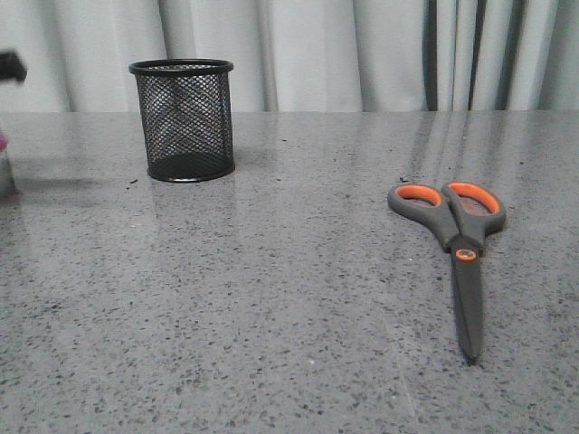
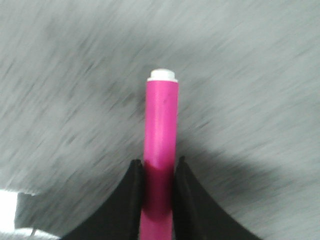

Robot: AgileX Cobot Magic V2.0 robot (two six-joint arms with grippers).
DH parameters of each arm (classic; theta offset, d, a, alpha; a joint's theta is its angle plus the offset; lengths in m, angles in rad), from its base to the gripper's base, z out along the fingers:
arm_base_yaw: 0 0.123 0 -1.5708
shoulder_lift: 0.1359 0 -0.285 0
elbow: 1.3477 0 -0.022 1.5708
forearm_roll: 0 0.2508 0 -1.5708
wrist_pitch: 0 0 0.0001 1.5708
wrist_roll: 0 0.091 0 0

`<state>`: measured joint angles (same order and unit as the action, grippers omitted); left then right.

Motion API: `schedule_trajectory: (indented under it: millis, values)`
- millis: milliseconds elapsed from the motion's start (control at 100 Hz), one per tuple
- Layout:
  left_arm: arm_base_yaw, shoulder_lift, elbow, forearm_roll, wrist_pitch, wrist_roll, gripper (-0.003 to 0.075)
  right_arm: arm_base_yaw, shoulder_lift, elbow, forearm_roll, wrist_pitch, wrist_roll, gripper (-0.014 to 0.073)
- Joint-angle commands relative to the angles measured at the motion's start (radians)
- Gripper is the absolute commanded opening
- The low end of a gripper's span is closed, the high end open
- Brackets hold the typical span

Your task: Put pen and scissors into bin

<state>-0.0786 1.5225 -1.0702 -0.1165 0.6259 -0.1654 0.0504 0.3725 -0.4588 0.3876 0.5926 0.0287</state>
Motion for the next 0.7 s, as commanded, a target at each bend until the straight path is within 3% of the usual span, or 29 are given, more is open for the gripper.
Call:
schedule_trajectory:
  millis: [0,160,450,690]
  values:
    - [-0.018,-0.111,-0.030,-0.169,-0.235,0.145,-0.0013,-0.005,0.015,-0.039,0.013,-0.061,-0.011,0.0361]
    - [-0.116,-0.212,-0.030,-0.469,-0.557,0.426,-0.0008,-0.005,0.015,-0.039,0.013,-0.076,-0.011,0.0361]
    - [-0.378,-0.158,-0.031,-0.465,-0.821,0.432,-0.0007,-0.005,0.015,-0.039,0.013,-0.164,-0.011,0.0361]
    - [-0.411,-0.055,-0.031,-0.452,-0.896,0.389,-0.0007,-0.005,0.015,-0.039,0.013,-0.166,-0.011,0.0361]
